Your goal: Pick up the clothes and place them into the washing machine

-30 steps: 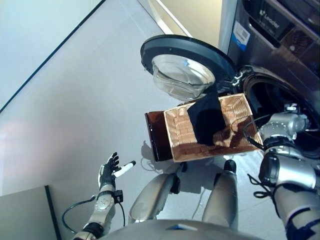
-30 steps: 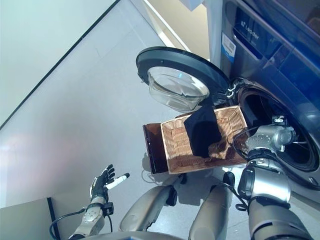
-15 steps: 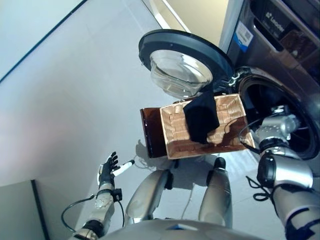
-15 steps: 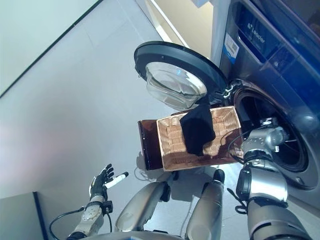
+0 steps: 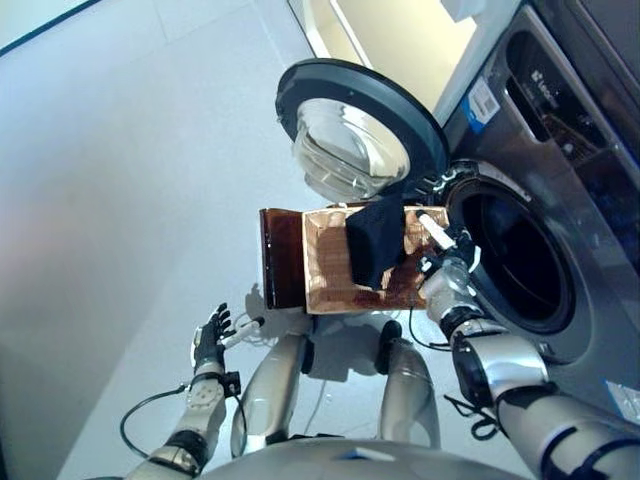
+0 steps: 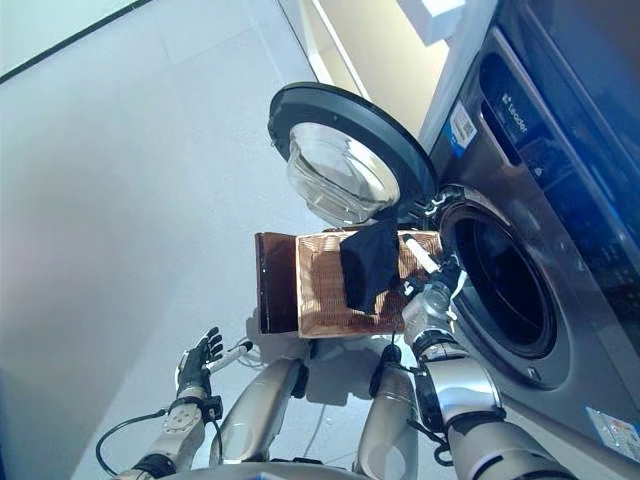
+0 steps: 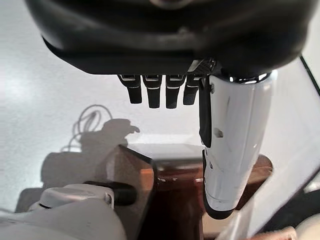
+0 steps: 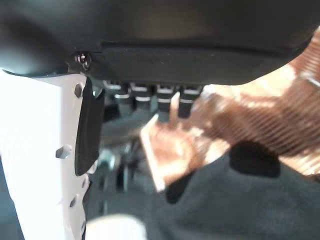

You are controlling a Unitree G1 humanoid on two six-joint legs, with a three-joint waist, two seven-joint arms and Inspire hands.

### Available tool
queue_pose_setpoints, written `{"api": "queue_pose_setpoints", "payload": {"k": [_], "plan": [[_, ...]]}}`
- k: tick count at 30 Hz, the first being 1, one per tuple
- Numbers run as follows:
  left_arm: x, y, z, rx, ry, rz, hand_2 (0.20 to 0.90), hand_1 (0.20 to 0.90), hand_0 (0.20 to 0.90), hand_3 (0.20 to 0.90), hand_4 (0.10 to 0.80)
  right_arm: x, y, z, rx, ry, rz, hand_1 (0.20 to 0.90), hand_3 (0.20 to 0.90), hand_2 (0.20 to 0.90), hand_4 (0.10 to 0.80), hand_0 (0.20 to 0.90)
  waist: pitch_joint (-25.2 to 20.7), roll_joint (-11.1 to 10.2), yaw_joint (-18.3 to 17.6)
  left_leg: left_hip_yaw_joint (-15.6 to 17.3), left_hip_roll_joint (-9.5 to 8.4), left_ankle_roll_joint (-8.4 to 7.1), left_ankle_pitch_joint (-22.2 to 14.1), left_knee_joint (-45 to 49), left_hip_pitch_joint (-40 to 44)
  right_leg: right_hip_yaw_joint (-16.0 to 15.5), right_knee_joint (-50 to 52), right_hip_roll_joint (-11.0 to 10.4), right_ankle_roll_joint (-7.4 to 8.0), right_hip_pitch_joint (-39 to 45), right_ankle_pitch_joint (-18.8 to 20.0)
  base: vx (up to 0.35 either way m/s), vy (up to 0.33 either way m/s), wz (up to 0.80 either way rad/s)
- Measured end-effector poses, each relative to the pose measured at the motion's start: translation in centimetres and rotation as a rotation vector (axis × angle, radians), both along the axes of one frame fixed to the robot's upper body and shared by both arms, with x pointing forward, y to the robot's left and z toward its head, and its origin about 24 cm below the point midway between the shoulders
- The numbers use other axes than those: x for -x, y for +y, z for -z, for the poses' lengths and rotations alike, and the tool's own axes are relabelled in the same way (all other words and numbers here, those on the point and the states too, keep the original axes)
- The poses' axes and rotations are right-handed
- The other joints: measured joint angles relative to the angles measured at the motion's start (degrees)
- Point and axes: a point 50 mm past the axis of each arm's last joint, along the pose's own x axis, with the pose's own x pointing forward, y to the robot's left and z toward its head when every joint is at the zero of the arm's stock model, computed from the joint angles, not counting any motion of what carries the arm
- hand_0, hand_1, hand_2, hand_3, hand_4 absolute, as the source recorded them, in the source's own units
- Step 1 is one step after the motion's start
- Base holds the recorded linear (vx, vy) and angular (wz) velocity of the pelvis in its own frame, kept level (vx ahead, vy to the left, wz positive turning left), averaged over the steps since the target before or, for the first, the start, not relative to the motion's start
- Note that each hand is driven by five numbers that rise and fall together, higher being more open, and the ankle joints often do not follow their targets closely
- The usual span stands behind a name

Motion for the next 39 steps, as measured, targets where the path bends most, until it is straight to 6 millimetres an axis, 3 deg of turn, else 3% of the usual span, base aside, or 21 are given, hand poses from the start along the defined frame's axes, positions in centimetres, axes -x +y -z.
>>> {"api": "queue_pose_setpoints", "payload": {"k": [3, 6, 11, 15, 17, 24, 34, 39], "plan": [[0.0, 0.9, -0.2, -0.014, -0.003, -0.031, 0.900, 0.900, 0.900, 0.900, 0.800, -0.8, 1.3, -0.6, 0.250, 0.071, -0.175, 0.900, 0.900, 0.900, 0.800, 0.900, -0.1, -1.2, 0.6, -0.2, 0.09, -0.16, -0.1, 0.4, -0.3, -0.2, 0.0, 0.1, -0.04, 0.0, 0.0, -0.030, -0.013, 0.03], [-0.3, 1.4, -0.6, -0.047, -0.024, -0.044, 0.900, 0.900, 0.900, 0.900, 0.800, -1.1, 3.7, -1.9, 0.737, 0.023, -0.473, 0.900, 0.900, 0.900, 0.800, 0.900, 0.2, -1.8, 0.6, -0.5, 0.08, -0.27, -0.1, 0.8, -1.1, -0.7, -0.1, 0.2, -0.03, -0.2, 0.0, 0.000, -0.022, 0.07], [-0.6, 2.0, -1.1, -0.090, -0.047, -0.040, 0.900, 0.900, 0.900, 0.900, 0.800, -1.1, 5.4, -2.1, 1.060, 0.044, -0.685, 0.900, 0.900, 0.900, 0.800, 0.900, 0.4, -3.4, 0.7, -1.6, 0.05, -0.64, -0.2, 1.4, -1.1, -1.8, -0.6, 0.2, -0.18, 0.8, -0.1, -0.003, -0.009, 0.11], [-0.6, 2.0, -1.1, -0.120, -0.042, 0.004, 0.900, 0.900, 0.900, 0.900, 0.800, 0.0, 3.2, -1.9, 1.663, 0.088, -0.961, 0.900, 0.900, 0.900, 0.800, 0.900, 0.6, -4.2, 0.8, -1.6, 0.01, -0.62, -0.2, 1.4, -1.1, -1.9, -1.0, 0.2, 0.12, 0.9, 0.1, 0.000, 0.000, 0.00], [-0.6, 1.9, -1.1, -0.125, -0.040, 0.011, 0.900, 0.900, 0.900, 0.900, 0.800, 0.2, 3.0, -1.5, 1.785, 0.115, -1.013, 0.900, 0.900, 0.900, 0.800, 0.900, 0.6, -4.2, 0.8, -1.7, 0.03, -0.62, -0.2, 1.4, -1.2, -1.9, -1.1, 0.2, 0.18, 0.9, 0.1, 0.000, 0.000, 0.00], [-1.3, 1.7, -1.4, -0.133, -0.056, 0.027, 0.900, 0.900, 0.900, 0.900, 0.800, 0.7, 2.0, 0.4, 2.045, 0.296, -1.113, 0.900, 0.900, 0.900, 0.800, 0.900, 0.7, -4.1, 2.6, -2.1, 0.07, -0.66, -0.2, 1.4, -2.3, -2.3, -1.0, 0.2, 0.01, 0.0, 0.0, -0.028, -0.002, 0.04], [-3.9, 1.2, -3.2, -0.142, -0.168, 0.025, 0.900, 0.900, 0.900, 0.900, 0.800, -3.8, 1.4, -6.3, 2.217, 0.260, -0.866, 0.900, 0.900, 0.900, 0.800, 0.900, 4.5, -2.5, 3.8, -3.3, -0.19, -1.44, -0.5, 4.4, -7.4, -3.7, 2.8, -0.4, -1.32, -4.0, -1.4, 0.002, -0.021, 0.12], [-4.2, 1.3, -3.5, -0.139, -0.182, 0.017, 0.900, 0.900, 0.900, 0.900, 0.800, -3.9, 1.3, -6.6, 2.189, 0.257, -0.828, 0.900, 0.900, 0.900, 0.800, 0.900, 4.8, -2.7, 4.0, -3.4, -0.30, -1.91, -0.1, 4.8, -9.0, -4.3, 4.5, -0.7, -1.75, -5.6, -2.5, 0.055, -0.018, 0.10]]}}
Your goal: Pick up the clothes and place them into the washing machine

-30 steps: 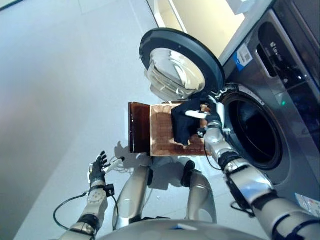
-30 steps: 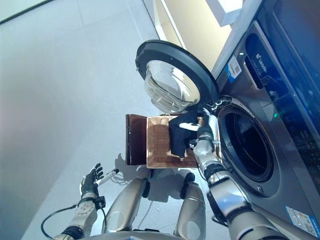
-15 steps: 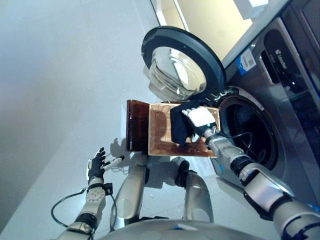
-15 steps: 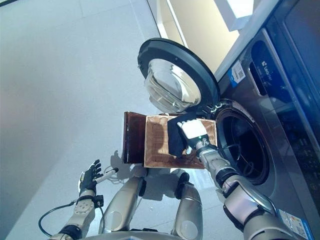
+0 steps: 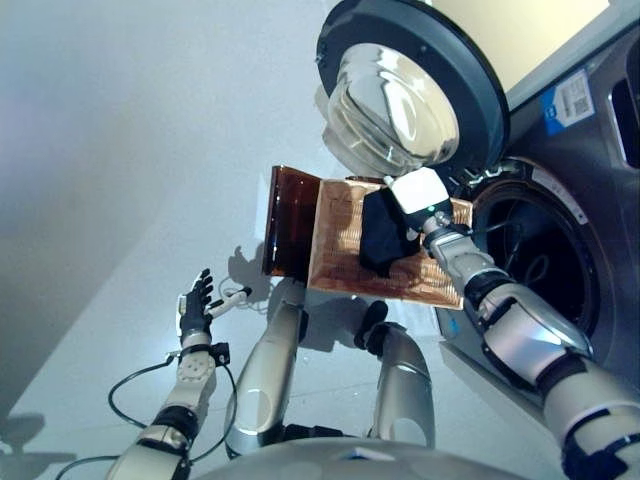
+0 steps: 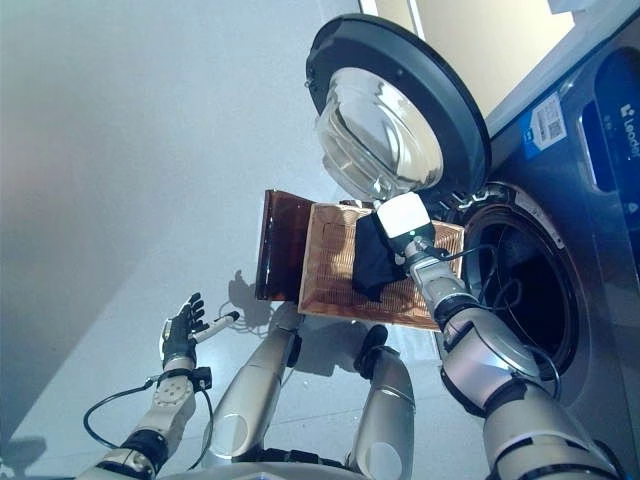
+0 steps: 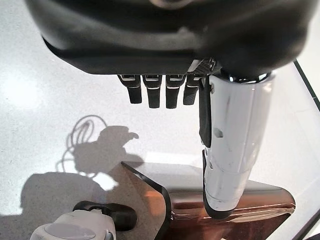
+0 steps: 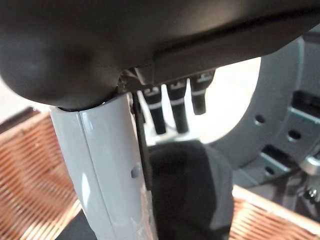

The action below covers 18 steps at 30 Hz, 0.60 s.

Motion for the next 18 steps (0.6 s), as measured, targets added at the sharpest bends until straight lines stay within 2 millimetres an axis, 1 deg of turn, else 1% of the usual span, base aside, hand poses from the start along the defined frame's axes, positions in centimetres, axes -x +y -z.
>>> {"api": "queue_pose_setpoints", "payload": {"k": [2, 3, 5, 8, 10, 12, 14, 18], "plan": [[-0.4, 0.0, -0.4, 0.001, -0.023, 0.002, 0.900, 0.900, 0.900, 0.900, 0.800, 0.0, -0.3, 0.0, -0.014, 0.002, 0.019, 0.900, 0.900, 0.900, 0.800, 0.900, 0.1, 0.1, -0.1, -0.3, -0.13, -0.04, 0.0, 0.7, -1.1, -0.5, 0.8, -0.1, -0.09, -0.7, -0.1, 0.018, -0.005, 0.16], [-0.8, -0.2, -0.8, 0.003, -0.044, 0.004, 0.900, 0.900, 0.900, 0.900, 0.800, 0.1, -0.5, 0.1, -0.023, 0.004, 0.034, 0.900, 0.900, 0.900, 0.800, 0.900, 0.4, 0.1, 0.0, -0.6, -0.47, -0.10, -0.1, 1.0, -1.5, -0.8, 1.4, -0.3, -0.48, -1.0, -0.3, 0.013, -0.004, 0.26], [-1.3, -0.4, -1.3, 0.006, -0.076, 0.010, 0.900, 0.900, 0.900, 0.900, 0.800, 0.0, -0.8, 0.0, -0.031, 0.004, 0.052, 0.900, 0.900, 0.900, 0.800, 0.900, 0.4, 0.1, 0.0, -1.4, -0.85, -0.27, -0.2, 1.8, -2.6, -0.9, 2.6, -0.7, -0.59, -1.9, -1.0, 0.000, 0.009, 0.24], [-2.3, -0.5, -2.0, 0.002, -0.107, 0.005, 0.900, 0.900, 0.900, 0.900, 0.800, -0.3, -0.8, -0.6, -0.038, -0.018, 0.066, 0.900, 0.900, 0.900, 0.800, 0.900, 1.5, 0.5, 0.5, -1.6, -1.14, -0.35, -0.6, 3.8, -4.2, -0.8, 4.5, -1.2, -1.04, -3.3, -1.5, -0.012, 0.014, 0.06], [-2.7, -0.6, -2.6, 0.004, -0.135, 0.006, 0.900, 0.900, 0.900, 0.900, 0.800, -0.4, -1.2, -0.9, -0.034, -0.035, 0.086, 0.900, 0.900, 0.900, 0.800, 0.900, 1.8, 0.8, 0.8, -1.7, -1.77, -0.50, -0.9, 5.1, -5.3, -0.8, 5.8, -1.5, -1.19, -4.3, -2.1, -0.022, -0.005, 0.08], [-3.1, -0.8, -3.1, 0.005, -0.164, 0.009, 0.900, 0.900, 0.900, 0.900, 0.800, -0.4, -1.6, -1.1, -0.038, -0.047, 0.103, 0.900, 0.900, 0.900, 0.800, 0.900, 1.8, 0.9, 1.3, -1.8, -1.89, -0.60, -0.9, 5.8, -6.5, -0.9, 7.0, -1.9, -1.39, -5.5, -2.9, -0.015, -0.013, 0.11], [-3.4, -0.8, -3.7, 0.004, -0.192, 0.010, 0.900, 0.900, 0.900, 0.900, 0.800, -0.5, -1.8, -1.5, -0.039, -0.071, 0.112, 0.900, 0.900, 0.900, 0.800, 0.900, 1.9, 1.0, 1.4, -2.1, -1.93, -0.51, -1.0, 6.4, -7.8, -1.6, 7.9, -2.3, -1.46, -6.5, -3.1, -0.017, -0.007, 0.14], [-3.9, -0.8, -4.8, 0.002, -0.245, 0.022, 0.900, 0.900, 0.900, 0.900, 0.800, -0.9, -2.2, -2.7, -0.041, -0.120, 0.138, 0.900, 0.900, 0.900, 0.800, 0.900, 1.8, 1.3, 1.5, -2.7, -1.95, -1.01, -1.4, 6.6, -11.0, -2.2, 9.2, -2.5, -1.08, -9.4, -3.5, -0.001, 0.008, 0.16]]}}
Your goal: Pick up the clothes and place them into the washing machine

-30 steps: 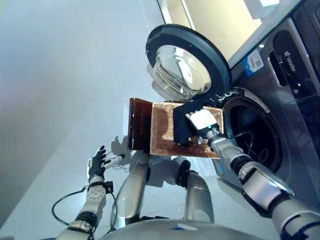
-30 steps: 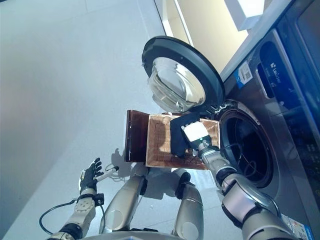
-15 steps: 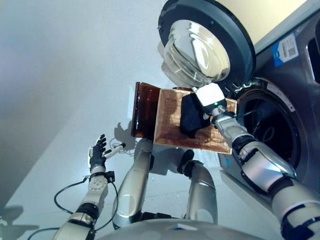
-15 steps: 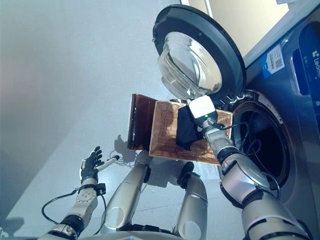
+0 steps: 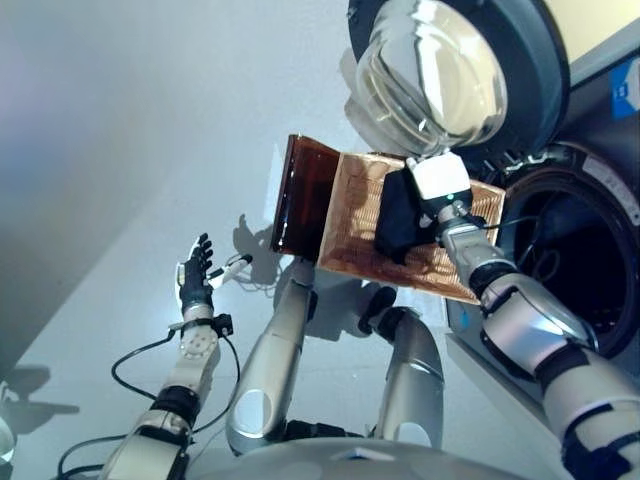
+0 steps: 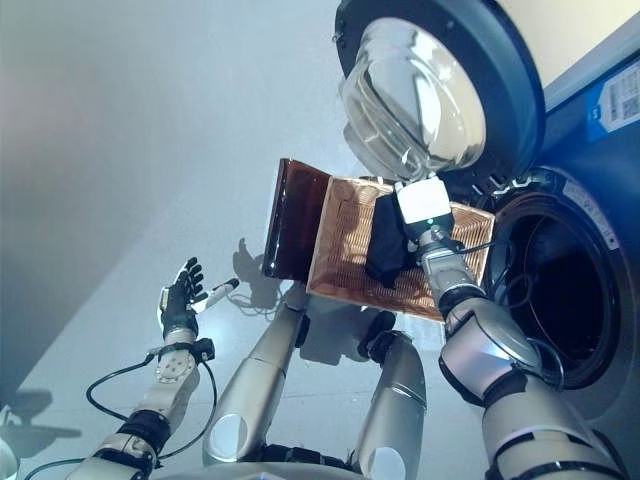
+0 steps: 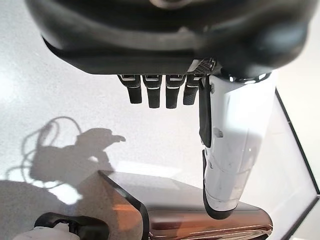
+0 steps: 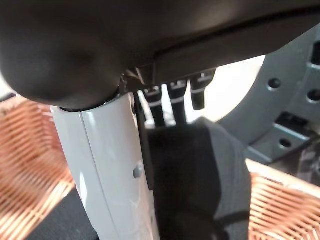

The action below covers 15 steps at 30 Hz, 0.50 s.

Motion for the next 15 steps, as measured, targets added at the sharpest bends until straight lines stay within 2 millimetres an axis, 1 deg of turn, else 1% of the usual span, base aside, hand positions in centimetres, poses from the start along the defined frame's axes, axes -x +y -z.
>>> {"api": "queue_pose_setpoints", "payload": {"k": [2, 4, 6, 7, 8, 10, 12, 13, 14, 15], "plan": [[-0.09, -0.08, -0.08, 0.002, -0.004, 0.002, 0.900, 0.900, 0.900, 0.900, 0.800, -0.17, -0.51, -0.60, -0.013, -0.010, 0.026, 0.900, 0.900, 0.900, 0.800, 0.900, 0.3, 0.5, 0.4, -0.1, -0.01, 0.00, 0.0, 0.0, -0.5, -0.1, 0.5, -0.1, -0.06, -0.7, 0.0, 0.007, -0.013, 0.10], [-0.15, -0.07, -0.16, 0.001, -0.007, 0.001, 0.900, 0.900, 0.900, 0.900, 0.800, 0.00, -0.98, -0.38, -0.004, 0.006, 0.047, 0.900, 0.900, 0.900, 0.800, 0.900, 0.2, 0.7, 1.6, -0.1, -0.17, -0.02, 0.0, 0.1, -1.0, 0.0, 1.2, -0.1, -0.34, -1.4, -0.3, -0.003, -0.002, 0.03], [-0.10, 0.07, -0.08, 0.000, -0.002, -0.008, 0.900, 0.900, 0.900, 0.900, 0.800, -0.05, -1.01, -0.54, -0.020, -0.008, 0.066, 0.900, 0.900, 0.900, 0.800, 0.900, 0.3, 1.0, 1.7, -0.2, -0.21, -0.04, 0.0, 0.1, -1.4, -0.2, 1.4, -0.4, -0.71, -1.8, -0.3, -0.010, -0.008, 0.11], [-0.03, 0.02, 0.00, 0.000, 0.001, -0.006, 0.900, 0.900, 0.900, 0.900, 0.800, -0.06, -0.89, -0.47, -0.020, -0.008, 0.068, 0.900, 0.900, 0.900, 0.800, 0.900, 0.3, 1.0, 1.8, -0.2, -0.43, -0.05, 0.0, 0.4, -1.7, -0.2, 1.9, -0.5, -1.15, -2.1, -0.4, -0.009, -0.019, 0.09], [0.01, -0.06, 0.04, 0.001, 0.002, -0.005, 0.900, 0.900, 0.900, 0.900, 0.800, 0.00, -1.19, -0.56, -0.016, -0.012, 0.076, 0.900, 0.900, 0.900, 0.800, 0.900, 0.4, 1.1, 1.8, -0.3, -0.83, -0.10, 0.0, 1.2, -2.0, -0.2, 2.8, -0.8, -1.20, -2.3, -0.9, -0.007, -0.022, 0.10], [-0.01, -0.08, 0.02, 0.001, 0.001, -0.003, 0.900, 0.900, 0.900, 0.900, 0.800, 0.05, -0.97, -0.25, -0.016, -0.004, 0.078, 0.900, 0.900, 0.900, 0.800, 0.900, 0.4, 1.2, 1.6, -0.5, -1.27, -0.31, 0.2, 3.1, -2.6, -0.2, 4.4, -1.1, -1.22, -2.3, -2.0, 0.000, -0.023, 0.13], [-0.11, -0.16, -0.06, 0.000, -0.002, 0.000, 0.900, 0.900, 0.900, 0.900, 0.800, 0.08, -0.84, -0.13, -0.013, -0.007, 0.087, 0.540, 0.540, 0.540, 0.543, 0.540, 0.4, 1.2, 1.6, -0.8, -1.41, -0.33, 0.2, 3.5, -2.9, -0.6, 4.9, -1.3, -1.31, -2.3, -2.6, 0.008, -0.025, 0.12], [-0.11, -0.16, -0.05, 0.000, -0.001, 0.000, 0.900, 0.900, 0.900, 0.900, 0.800, 0.09, -0.75, -0.06, -0.014, -0.007, 0.085, 0.422, 0.422, 0.422, 0.459, 0.422, 0.4, 1.2, 1.6, -1.0, -1.49, -0.37, 0.2, 3.7, -3.0, -0.7, 5.1, -1.4, -1.56, -2.3, -2.8, 0.005, -0.009, 0.11], [-0.09, -0.18, -0.01, 0.001, 0.000, 0.000, 0.900, 0.900, 0.900, 0.900, 0.800, 0.16, -0.59, 0.16, -0.014, -0.007, 0.086, 0.392, 0.392, 0.392, 0.437, 0.392, 0.4, 1.3, 1.5, -1.3, -1.67, -0.58, 0.2, 4.1, -3.0, -0.8, 5.5, -1.4, -1.75, -2.2, -3.1, -0.005, -0.010, 0.10], [-0.12, -0.19, -0.04, 0.000, -0.001, 0.001, 0.900, 0.900, 0.900, 0.900, 0.800, 0.15, -0.50, 0.16, -0.012, -0.011, 0.090, 0.403, 0.403, 0.403, 0.445, 0.403, 0.4, 1.3, 1.5, -1.5, -1.73, -0.64, 0.1, 4.2, -3.0, -0.9, 5.7, -1.5, -1.92, -2.2, -3.3, -0.017, -0.018, 0.09]]}}
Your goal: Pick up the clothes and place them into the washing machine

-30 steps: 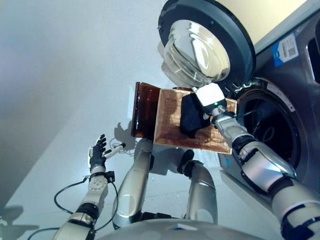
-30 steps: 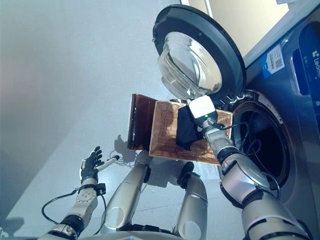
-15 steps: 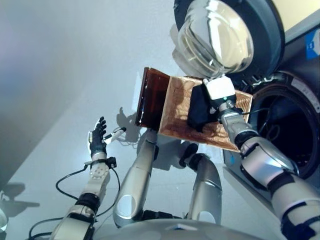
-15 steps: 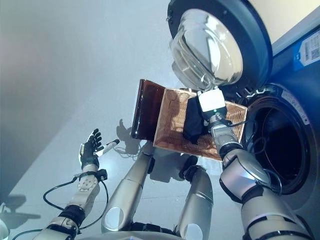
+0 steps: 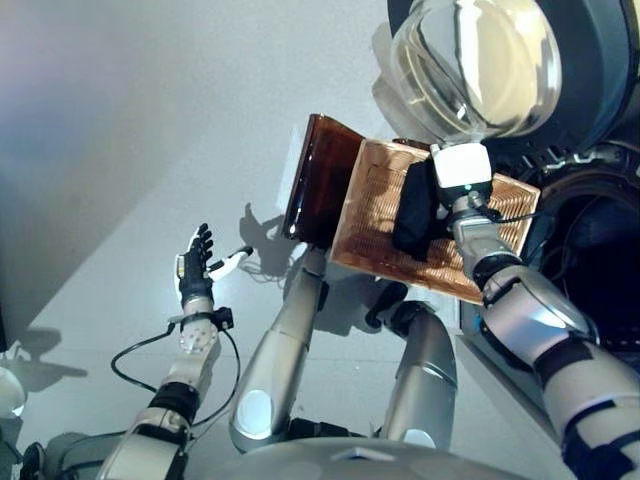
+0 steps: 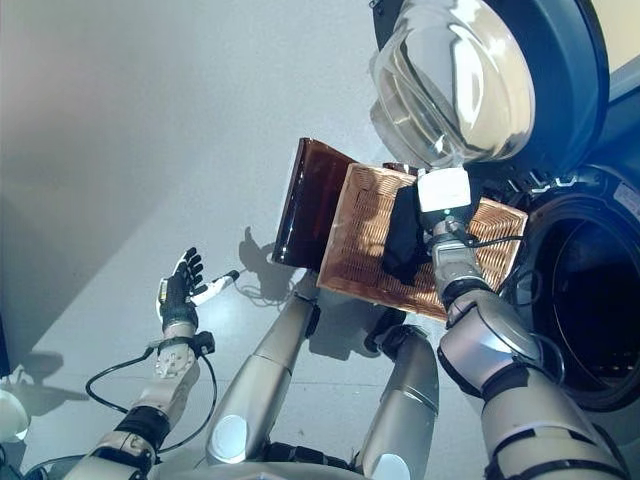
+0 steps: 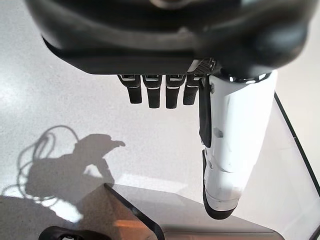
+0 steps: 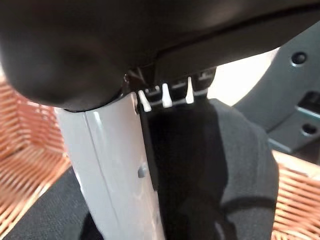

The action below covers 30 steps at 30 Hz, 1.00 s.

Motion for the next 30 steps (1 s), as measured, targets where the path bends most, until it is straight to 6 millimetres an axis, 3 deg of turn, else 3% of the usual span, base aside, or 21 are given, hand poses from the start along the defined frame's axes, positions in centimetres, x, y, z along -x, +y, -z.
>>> {"api": "queue_pose_setpoints", "payload": {"k": [2, 5, 11, 21, 30], "plan": [[-0.1, 0.0, -0.1, 0.000, -0.002, 0.001, 0.900, 0.900, 0.900, 0.900, 0.800, 0.0, 0.2, 0.0, 0.016, 0.004, -0.010, 0.395, 0.395, 0.395, 0.439, 0.395, 0.0, 0.1, 0.0, -0.3, -0.06, -0.33, 0.1, 0.3, 0.0, -0.5, 0.5, -0.2, -0.32, 0.0, -0.2, -0.025, -0.019, 0.08], [-0.1, 0.0, 0.1, -0.005, 0.005, 0.001, 0.900, 0.900, 0.900, 0.900, 0.800, -0.1, 0.6, 0.2, 0.030, 0.016, -0.024, 0.200, 0.200, 0.200, 0.300, 0.200, -0.1, 0.1, 0.2, -0.7, -0.07, -0.73, 0.0, 0.7, 0.0, -0.7, 1.2, -0.4, -0.72, 0.0, -0.8, -0.029, -0.005, 0.07], [0.1, 0.0, 0.4, -0.017, 0.024, 0.007, 0.900, 0.900, 0.900, 0.900, 0.800, 0.4, 1.1, 1.6, 0.080, 0.093, -0.056, 0.200, 0.200, 0.200, 0.300, 0.200, -0.1, 0.2, 1.7, -1.2, 0.04, -1.13, -0.1, 0.8, 0.0, -1.0, 1.7, -0.3, -1.09, 0.0, -1.2, -0.005, -0.001, 0.01], [0.4, 0.3, 0.9, -0.043, 0.063, 0.011, 0.900, 0.900, 0.900, 0.900, 0.800, 0.6, 1.3, 2.3, 0.088, 0.126, -0.076, 0.200, 0.200, 0.200, 0.300, 0.200, -0.1, 0.8, 2.4, -1.1, 0.04, -1.06, -0.1, 0.1, 4.1, -0.9, 1.0, -0.5, -1.02, 3.8, -1.2, -0.003, -0.001, -0.02], [0.7, 0.3, 1.1, -0.046, 0.072, 0.017, 0.900, 0.900, 0.900, 0.900, 0.800, 0.8, -0.4, 1.8, 0.035, 0.112, -0.023, 0.200, 0.200, 0.200, 0.300, 0.200, -0.1, 0.9, 3.0, -0.6, 0.57, -1.05, -0.1, -0.6, 5.2, -0.2, 0.5, -0.2, -0.70, 4.3, -0.9, -0.007, -0.003, -0.04]]}}
